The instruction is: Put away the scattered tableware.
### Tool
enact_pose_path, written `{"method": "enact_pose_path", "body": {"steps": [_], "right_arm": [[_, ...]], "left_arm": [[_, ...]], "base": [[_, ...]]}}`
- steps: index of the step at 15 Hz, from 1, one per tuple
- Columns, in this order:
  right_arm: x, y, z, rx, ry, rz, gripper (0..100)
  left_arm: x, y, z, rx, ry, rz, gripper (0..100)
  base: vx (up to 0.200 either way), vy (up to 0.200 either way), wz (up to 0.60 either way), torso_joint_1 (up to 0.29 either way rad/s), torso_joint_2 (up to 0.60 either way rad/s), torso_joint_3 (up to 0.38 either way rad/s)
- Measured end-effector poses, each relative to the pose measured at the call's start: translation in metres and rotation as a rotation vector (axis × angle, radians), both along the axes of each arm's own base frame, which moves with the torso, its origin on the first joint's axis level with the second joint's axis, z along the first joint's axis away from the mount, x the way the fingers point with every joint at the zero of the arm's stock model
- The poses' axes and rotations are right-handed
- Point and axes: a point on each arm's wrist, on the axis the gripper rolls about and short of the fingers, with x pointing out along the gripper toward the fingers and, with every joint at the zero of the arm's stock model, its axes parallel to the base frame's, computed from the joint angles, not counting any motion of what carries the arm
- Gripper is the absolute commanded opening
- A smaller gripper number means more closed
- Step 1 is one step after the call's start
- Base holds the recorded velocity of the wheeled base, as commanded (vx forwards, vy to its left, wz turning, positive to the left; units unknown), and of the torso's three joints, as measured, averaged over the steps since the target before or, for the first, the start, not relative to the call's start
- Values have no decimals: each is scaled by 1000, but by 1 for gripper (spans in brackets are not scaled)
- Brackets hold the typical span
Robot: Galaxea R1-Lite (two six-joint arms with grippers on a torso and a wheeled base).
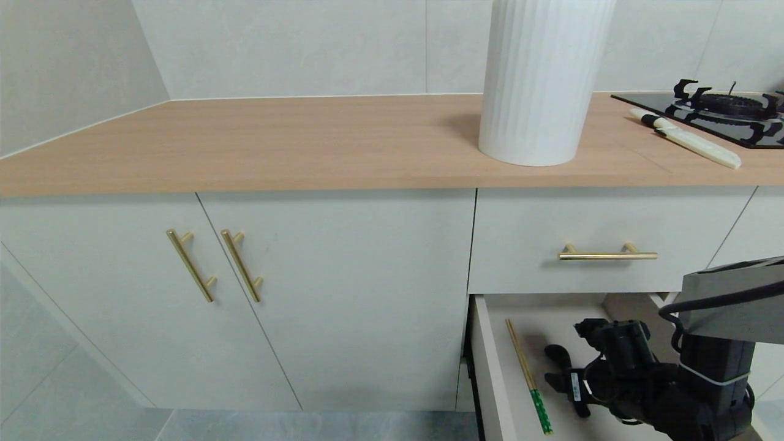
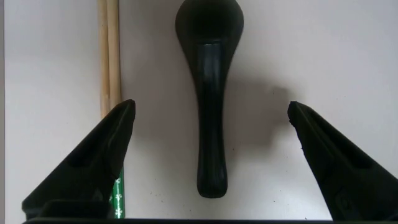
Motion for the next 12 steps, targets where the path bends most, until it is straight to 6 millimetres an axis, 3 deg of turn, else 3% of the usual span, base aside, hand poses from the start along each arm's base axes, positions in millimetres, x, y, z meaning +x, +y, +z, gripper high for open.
{"method": "enact_pose_path", "body": {"steps": [2,5,12], "right_arm": [[-3,-1,6,2,-8,0,100],[-13,-3,34,10,-39,2,100],[-64,-16,130,13,-48,2,100]], "left_arm": [[0,0,0,0,0,0,100],[0,0,0,0,0,0,100],[0,0,0,0,0,0,100]], "base": [[0,0,0,0,0,0],[0,0,0,0,0,0],[0,0,0,0,0,0]]}}
